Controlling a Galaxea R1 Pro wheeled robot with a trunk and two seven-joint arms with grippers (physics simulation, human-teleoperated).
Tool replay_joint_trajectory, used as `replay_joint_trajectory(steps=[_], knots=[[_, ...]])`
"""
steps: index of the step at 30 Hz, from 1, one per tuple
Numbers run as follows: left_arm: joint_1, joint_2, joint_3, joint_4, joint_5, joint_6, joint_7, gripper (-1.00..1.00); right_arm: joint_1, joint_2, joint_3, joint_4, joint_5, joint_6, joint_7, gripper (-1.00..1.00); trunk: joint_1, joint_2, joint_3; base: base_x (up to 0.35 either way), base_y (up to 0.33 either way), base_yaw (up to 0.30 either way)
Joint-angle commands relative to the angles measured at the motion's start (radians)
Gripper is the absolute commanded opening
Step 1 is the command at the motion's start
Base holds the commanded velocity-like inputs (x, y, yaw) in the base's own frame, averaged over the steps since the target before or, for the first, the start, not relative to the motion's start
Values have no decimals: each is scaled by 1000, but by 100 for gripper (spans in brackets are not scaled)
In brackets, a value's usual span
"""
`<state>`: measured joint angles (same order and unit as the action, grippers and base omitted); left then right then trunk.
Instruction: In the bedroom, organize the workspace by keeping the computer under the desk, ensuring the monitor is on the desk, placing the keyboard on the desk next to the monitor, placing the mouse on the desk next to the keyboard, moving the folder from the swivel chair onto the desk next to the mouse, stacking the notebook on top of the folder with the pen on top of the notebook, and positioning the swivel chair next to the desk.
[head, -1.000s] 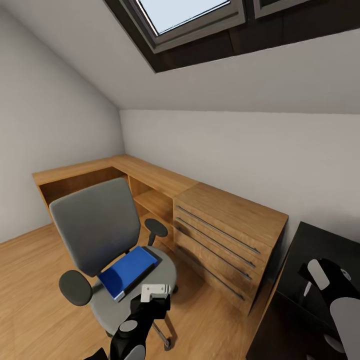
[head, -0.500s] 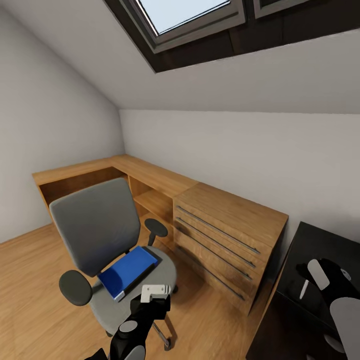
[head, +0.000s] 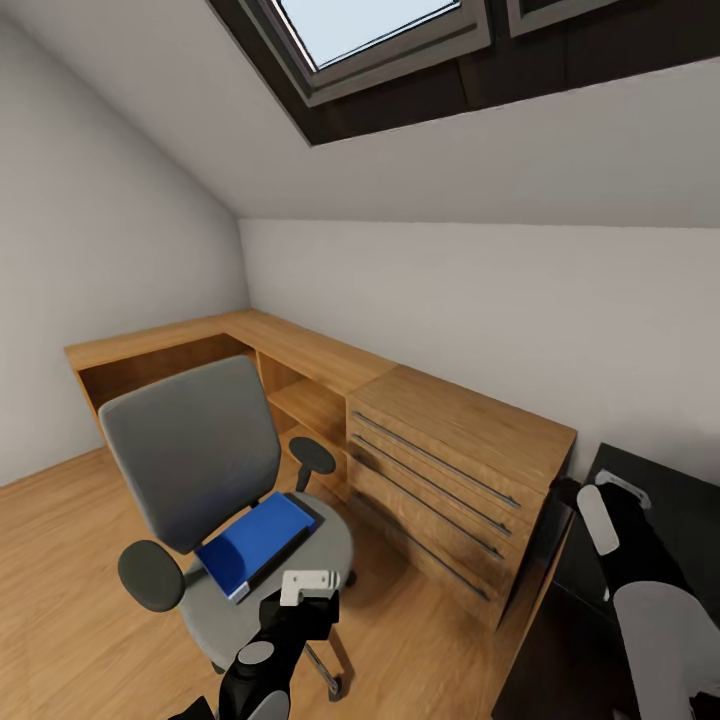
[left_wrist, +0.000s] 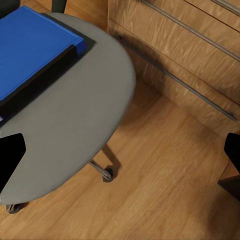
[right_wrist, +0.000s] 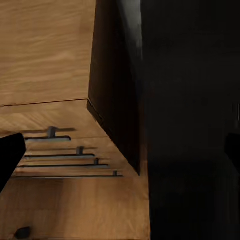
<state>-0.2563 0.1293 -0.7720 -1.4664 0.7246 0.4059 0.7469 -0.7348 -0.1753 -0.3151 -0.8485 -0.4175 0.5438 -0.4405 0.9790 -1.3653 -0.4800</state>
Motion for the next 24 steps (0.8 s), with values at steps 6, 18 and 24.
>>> replay_joint_trajectory(steps=[6,18,24], knots=[[-1,2,3,1,6,2,8,100,0,88,2,-58,-8,3,-40,100,0,-1,-1,0,0,10],[-1,11,59,19,16,1,8,100,0,153,15,-60,-5,2,-86,100,0,-1,-1,0,0,186],[-1,12,100,34,65,1,8,100,1,161,37,-56,17,2,-87,100,0,-1,-1,0,0,274]])
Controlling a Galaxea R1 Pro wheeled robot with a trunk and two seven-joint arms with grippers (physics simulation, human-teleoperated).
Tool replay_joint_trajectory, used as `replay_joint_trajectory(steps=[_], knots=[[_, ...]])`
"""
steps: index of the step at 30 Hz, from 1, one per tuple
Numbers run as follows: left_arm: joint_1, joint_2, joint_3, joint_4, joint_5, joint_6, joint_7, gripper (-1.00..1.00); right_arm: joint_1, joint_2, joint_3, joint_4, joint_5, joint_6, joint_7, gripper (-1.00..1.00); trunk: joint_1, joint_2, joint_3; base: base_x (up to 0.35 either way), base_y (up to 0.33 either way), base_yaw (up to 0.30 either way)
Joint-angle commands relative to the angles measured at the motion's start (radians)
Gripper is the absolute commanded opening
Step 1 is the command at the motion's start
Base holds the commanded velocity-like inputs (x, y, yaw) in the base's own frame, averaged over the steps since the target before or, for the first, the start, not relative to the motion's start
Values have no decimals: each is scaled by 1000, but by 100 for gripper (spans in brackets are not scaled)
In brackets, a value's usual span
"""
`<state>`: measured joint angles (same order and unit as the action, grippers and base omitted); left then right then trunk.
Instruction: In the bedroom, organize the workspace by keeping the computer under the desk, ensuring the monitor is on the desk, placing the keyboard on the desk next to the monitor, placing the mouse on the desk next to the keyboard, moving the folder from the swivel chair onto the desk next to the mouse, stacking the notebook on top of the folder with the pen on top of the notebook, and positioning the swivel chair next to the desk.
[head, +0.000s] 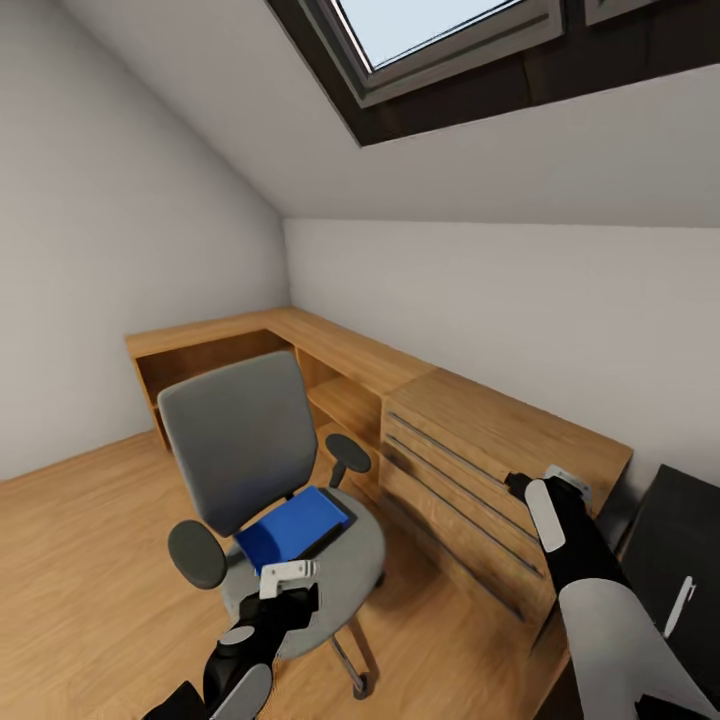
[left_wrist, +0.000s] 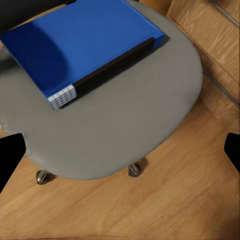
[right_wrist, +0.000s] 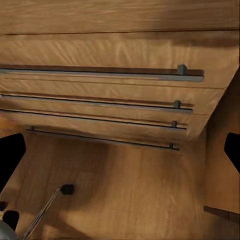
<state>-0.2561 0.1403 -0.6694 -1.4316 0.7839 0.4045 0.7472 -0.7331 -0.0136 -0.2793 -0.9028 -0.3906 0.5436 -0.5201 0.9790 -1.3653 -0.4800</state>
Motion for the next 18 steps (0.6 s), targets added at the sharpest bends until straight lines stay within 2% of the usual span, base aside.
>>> replay_joint_trajectory(steps=[1,4,5,9,13,14,16,18], knots=[[-2,1,4,0,11,2,8,100,0,2,2,-1,-8,2,-8,100,0,-1,-1,0,0,275],[-2,1,11,1,16,2,8,100,1,17,7,-1,-3,2,-7,100,0,-1,-1,0,0,276],[-2,1,14,2,18,2,8,100,1,36,19,-1,16,2,-6,100,0,-1,-1,0,0,277],[-2,1,16,2,19,2,9,100,1,62,29,0,57,0,-6,100,0,-1,-1,0,0,277],[-2,5,18,2,19,2,9,100,3,79,32,5,78,-18,-6,100,0,-1,-1,0,0,277],[-2,22,30,1,19,1,9,100,5,83,33,17,83,-27,-6,100,0,-1,-1,0,0,277],[-2,39,70,0,26,1,9,100,7,85,34,30,84,-36,-6,100,0,-1,-1,0,0,277],[-2,49,117,-1,57,1,8,100,7,86,37,42,85,-53,-6,100,0,-1,-1,0,0,278]])
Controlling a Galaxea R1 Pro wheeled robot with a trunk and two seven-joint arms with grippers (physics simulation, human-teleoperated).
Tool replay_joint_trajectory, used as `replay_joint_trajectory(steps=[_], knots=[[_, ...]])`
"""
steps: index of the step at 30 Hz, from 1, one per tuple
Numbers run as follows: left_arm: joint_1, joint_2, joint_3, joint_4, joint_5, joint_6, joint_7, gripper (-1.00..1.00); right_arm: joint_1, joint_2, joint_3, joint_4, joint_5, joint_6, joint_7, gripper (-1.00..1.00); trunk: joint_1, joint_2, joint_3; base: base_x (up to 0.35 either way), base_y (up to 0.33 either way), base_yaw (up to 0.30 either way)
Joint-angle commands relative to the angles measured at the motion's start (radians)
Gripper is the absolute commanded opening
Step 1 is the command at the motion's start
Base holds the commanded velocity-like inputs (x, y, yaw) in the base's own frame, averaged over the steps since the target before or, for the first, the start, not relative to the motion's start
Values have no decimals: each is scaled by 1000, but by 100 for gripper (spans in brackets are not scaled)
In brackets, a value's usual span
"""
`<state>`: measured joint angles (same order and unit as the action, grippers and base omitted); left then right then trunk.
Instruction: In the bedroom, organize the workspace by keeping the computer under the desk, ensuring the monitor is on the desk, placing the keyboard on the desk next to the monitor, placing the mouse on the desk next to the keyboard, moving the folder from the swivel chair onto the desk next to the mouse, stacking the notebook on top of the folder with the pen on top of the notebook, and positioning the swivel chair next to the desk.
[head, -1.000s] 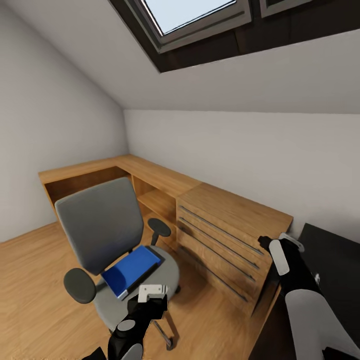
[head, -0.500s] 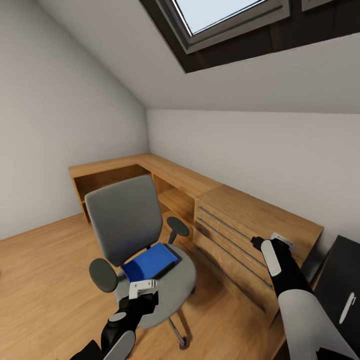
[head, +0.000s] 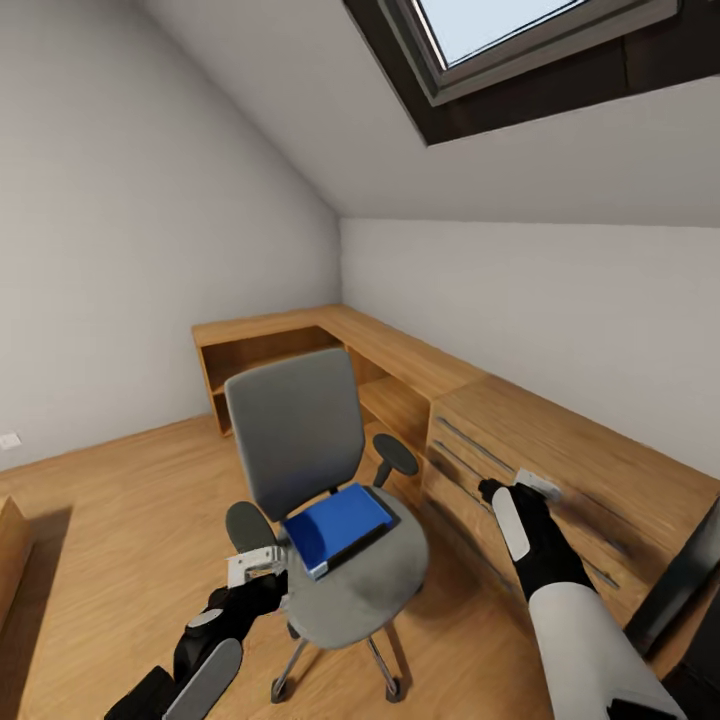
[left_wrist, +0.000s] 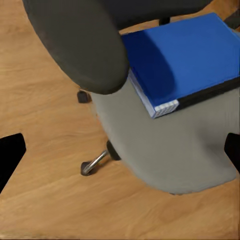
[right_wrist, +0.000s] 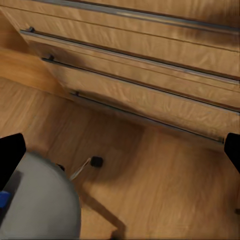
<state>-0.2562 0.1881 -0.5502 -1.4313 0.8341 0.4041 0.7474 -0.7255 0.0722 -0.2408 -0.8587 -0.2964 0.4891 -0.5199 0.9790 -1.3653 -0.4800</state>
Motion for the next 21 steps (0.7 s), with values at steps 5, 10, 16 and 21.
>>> replay_joint_trajectory(steps=[5,10,16,21], knots=[[-1,31,65,-2,103,1,6,100,0,1,7,7,-9,-13,-6,100,0,-1,-1,0,0,278],[-1,66,103,-4,167,1,6,100,0,1,18,29,-9,-16,-5,100,0,-1,-1,0,0,279],[-1,71,139,-4,174,0,6,100,0,1,40,35,-9,-19,-3,100,0,-1,-1,0,0,279],[-1,71,151,-5,175,0,6,100,0,2,45,36,-9,-20,0,100,0,-1,-1,0,0,279]])
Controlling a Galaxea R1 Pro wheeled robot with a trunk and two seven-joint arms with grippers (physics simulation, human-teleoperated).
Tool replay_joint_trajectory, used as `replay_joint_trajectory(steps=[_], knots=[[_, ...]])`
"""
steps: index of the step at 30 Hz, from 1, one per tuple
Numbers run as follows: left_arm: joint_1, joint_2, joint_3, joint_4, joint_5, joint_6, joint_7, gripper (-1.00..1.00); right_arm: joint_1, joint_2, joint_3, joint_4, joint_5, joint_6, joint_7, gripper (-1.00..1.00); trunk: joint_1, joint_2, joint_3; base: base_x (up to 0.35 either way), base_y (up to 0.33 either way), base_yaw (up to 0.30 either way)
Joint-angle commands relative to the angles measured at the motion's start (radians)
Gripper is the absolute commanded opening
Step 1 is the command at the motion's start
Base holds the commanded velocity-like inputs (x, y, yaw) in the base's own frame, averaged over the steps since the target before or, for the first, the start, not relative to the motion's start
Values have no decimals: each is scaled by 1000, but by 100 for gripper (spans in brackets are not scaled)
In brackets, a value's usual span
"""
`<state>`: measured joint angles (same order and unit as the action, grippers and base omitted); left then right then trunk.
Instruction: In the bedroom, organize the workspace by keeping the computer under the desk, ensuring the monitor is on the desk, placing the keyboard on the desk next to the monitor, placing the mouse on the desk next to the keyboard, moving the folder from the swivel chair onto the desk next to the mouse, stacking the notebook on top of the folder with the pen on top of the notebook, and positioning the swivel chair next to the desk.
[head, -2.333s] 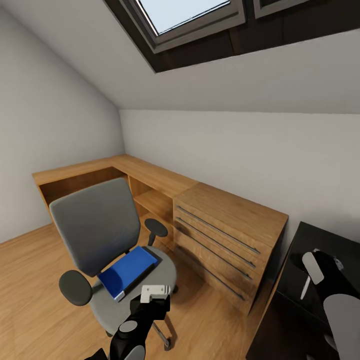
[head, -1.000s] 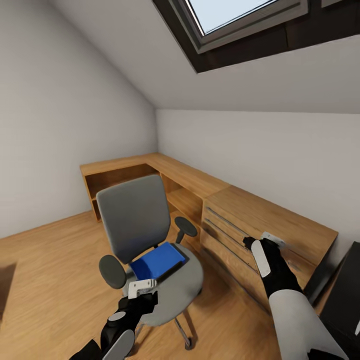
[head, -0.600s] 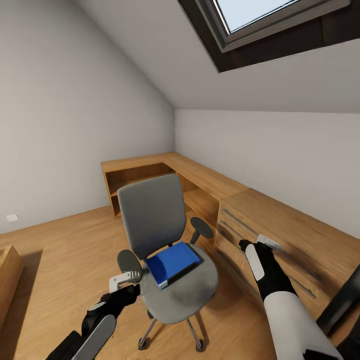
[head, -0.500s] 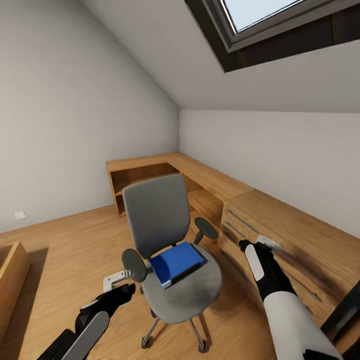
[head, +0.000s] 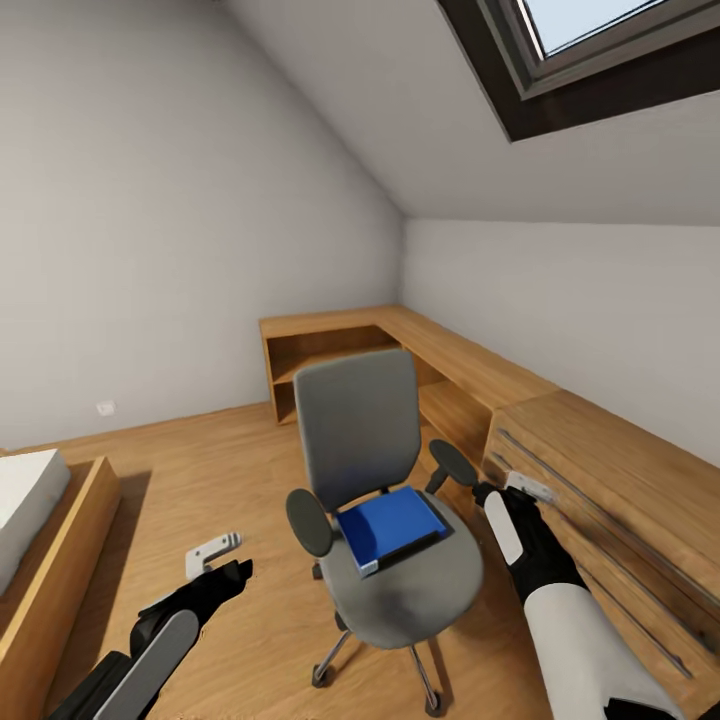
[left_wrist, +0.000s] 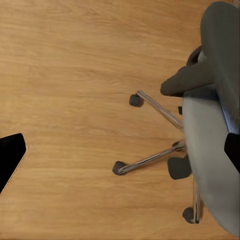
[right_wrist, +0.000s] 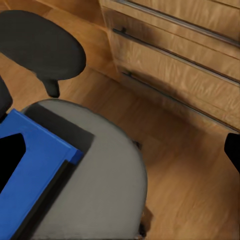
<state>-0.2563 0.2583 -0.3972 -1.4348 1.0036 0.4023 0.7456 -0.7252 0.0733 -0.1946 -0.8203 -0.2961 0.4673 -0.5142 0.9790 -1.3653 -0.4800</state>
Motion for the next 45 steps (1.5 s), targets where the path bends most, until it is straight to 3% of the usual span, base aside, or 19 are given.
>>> replay_joint_trajectory(steps=[1,12,17,18,22,33,34,36,45], knots=[[-1,1,-1,-1,6,1,8,100,0,0,-1,-2,-9,2,-6,100,0,-1,-1,0,0,279],[-1,1,6,3,6,0,9,100,0,1,2,15,-11,2,-1,100,0,-1,-1,0,0,279],[-1,0,6,4,4,0,9,100,0,-1,46,19,-12,2,41,100,0,-1,-1,0,0,264],[-1,-1,5,4,0,0,8,100,0,-5,58,19,-13,2,81,100,0,-1,-1,0,0,69],[-1,-3,2,4,-3,0,6,100,0,-12,63,25,-13,2,126,100,0,-1,-1,0,0,25],[-1,-5,-1,-1,-2,0,5,100,0,-17,63,57,-18,-35,134,100,0,-1,-1,0,0,1],[-1,-8,-1,-57,5,1,9,100,0,-17,65,63,-11,-79,135,100,0,-1,-1,0,0,0],[-1,-8,-1,-60,6,1,9,100,0,-17,66,67,-10,-92,136,100,0,-1,-1,0,0,0],[-1,-10,-3,-64,7,2,11,100,0,-18,67,89,-7,-149,131,100,35,-64,-29,0,0,0]])
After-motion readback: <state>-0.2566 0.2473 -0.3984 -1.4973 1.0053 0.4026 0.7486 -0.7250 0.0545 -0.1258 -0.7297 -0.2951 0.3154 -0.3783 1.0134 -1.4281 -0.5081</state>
